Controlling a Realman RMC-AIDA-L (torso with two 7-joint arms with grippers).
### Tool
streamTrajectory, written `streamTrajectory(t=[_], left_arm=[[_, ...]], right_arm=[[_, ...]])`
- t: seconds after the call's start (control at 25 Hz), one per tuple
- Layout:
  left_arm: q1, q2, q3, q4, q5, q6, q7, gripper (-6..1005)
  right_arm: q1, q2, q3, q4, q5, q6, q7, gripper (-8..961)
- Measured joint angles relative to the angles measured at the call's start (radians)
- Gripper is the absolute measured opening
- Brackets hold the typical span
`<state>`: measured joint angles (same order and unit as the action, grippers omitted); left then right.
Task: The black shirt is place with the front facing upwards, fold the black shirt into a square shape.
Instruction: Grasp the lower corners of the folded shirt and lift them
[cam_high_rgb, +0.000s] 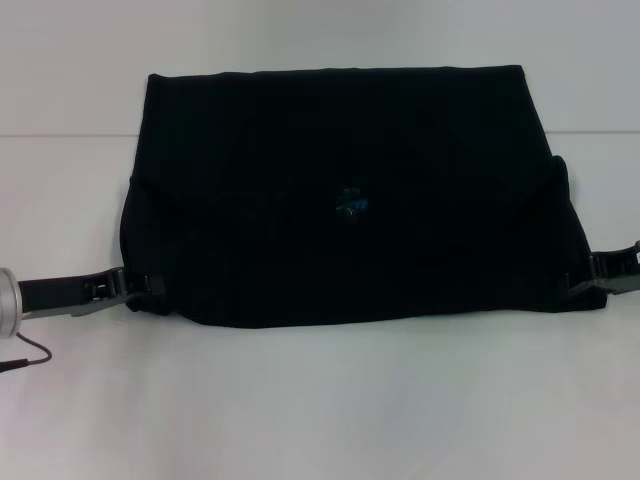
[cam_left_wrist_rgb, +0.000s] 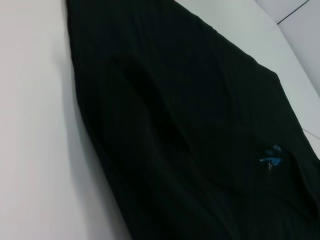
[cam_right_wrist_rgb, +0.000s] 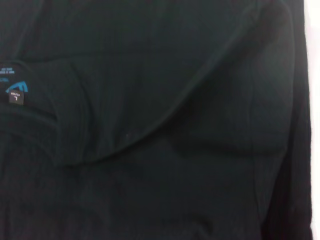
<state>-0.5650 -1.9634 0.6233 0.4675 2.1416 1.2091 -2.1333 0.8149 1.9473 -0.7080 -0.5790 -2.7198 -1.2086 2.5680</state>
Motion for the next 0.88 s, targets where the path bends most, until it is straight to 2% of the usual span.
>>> streamTrajectory(t=[0.2, 0.44, 0.68, 0.8, 0.88], left_arm=[[0.000, 0.000, 0.000, 0.002, 0.000, 0.006, 0.003, 49], [-0.001, 0.000, -0.002, 0.004, -0.001, 0.023, 0.020, 50], [0.004, 0.001, -0.005, 0.004, -0.012, 0.058, 0.025, 50], [0.006, 0.014, -0.005, 0.004, -0.010, 0.113, 0.010, 50], [0.007, 0.033, 0.000, 0.005, 0.016, 0.192, -0.020, 50]], right_arm=[[0.001, -0.002, -0.019, 0.001, 0.000, 0.001, 0.000, 358], [-0.001, -0.003, -0.027, 0.001, 0.000, 0.003, 0.000, 124], [-0.006, -0.012, -0.027, -0.008, 0.000, -0.028, -0.007, 57], [-0.014, -0.024, -0.022, -0.019, 0.003, -0.087, -0.023, 56], [-0.024, -0.035, -0.020, -0.030, 0.005, -0.154, -0.037, 56]])
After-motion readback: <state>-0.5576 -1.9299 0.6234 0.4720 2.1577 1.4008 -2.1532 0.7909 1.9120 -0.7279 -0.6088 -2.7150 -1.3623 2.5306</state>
